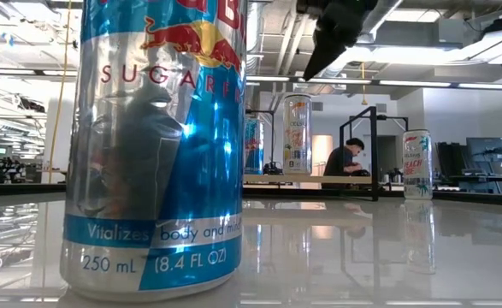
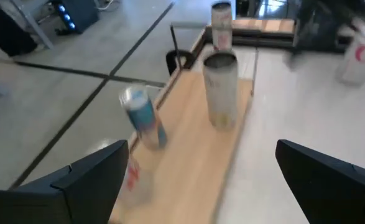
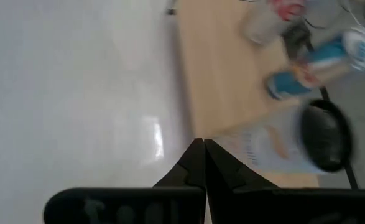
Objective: Place canned beverage on shelf
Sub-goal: Put the top white-yellow soda can on the shelf
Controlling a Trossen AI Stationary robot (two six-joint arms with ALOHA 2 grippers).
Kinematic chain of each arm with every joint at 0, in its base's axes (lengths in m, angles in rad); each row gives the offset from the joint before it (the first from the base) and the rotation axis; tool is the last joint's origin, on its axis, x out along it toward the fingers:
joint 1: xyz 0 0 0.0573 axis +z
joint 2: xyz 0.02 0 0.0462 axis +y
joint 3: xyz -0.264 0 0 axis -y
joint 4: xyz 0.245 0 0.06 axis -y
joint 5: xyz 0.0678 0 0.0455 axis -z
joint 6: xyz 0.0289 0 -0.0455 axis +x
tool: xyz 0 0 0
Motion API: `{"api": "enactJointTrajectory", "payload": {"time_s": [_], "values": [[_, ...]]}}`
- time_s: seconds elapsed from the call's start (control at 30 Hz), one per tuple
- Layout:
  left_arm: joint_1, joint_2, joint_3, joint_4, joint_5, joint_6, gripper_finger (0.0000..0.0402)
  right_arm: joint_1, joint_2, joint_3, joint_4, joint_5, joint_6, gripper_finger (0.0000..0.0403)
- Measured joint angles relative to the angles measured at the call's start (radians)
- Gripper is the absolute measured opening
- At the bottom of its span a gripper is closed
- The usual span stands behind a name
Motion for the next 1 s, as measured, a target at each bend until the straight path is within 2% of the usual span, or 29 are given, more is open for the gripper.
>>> {"api": "enactJointTrajectory", "payload": {"time_s": [0.1,0.23,0.33,0.43,0.57,0.7,1.0], "values": [[-0.067,-0.189,-0.256,0.176,-0.008,-0.038,0.0392,-0.044,0.001,0.000,0.025,-0.004,-0.006,0.0021],[-0.163,-0.402,-0.596,0.551,0.066,-0.070,0.0393,-0.084,0.041,0.000,0.043,-0.019,-0.016,0.0021],[-0.217,-0.506,-0.806,0.821,0.059,-0.087,0.0393,-0.115,0.080,0.001,0.056,-0.062,-0.018,0.0021],[-0.244,-0.571,-0.948,0.995,0.045,-0.090,0.0393,-0.140,0.116,0.000,0.056,-0.082,-0.007,0.0021],[-0.253,-0.631,-1.040,1.022,0.029,-0.082,0.0393,-0.152,0.155,0.000,0.065,-0.082,0.009,0.0021],[-0.251,-0.647,-1.028,0.970,-0.039,-0.034,0.0393,-0.169,0.178,0.000,0.076,-0.083,0.027,0.0021],[-0.251,-0.645,-1.022,0.961,-0.046,0.005,0.0393,-0.198,0.195,0.000,0.113,-0.070,0.027,0.0021]]}}
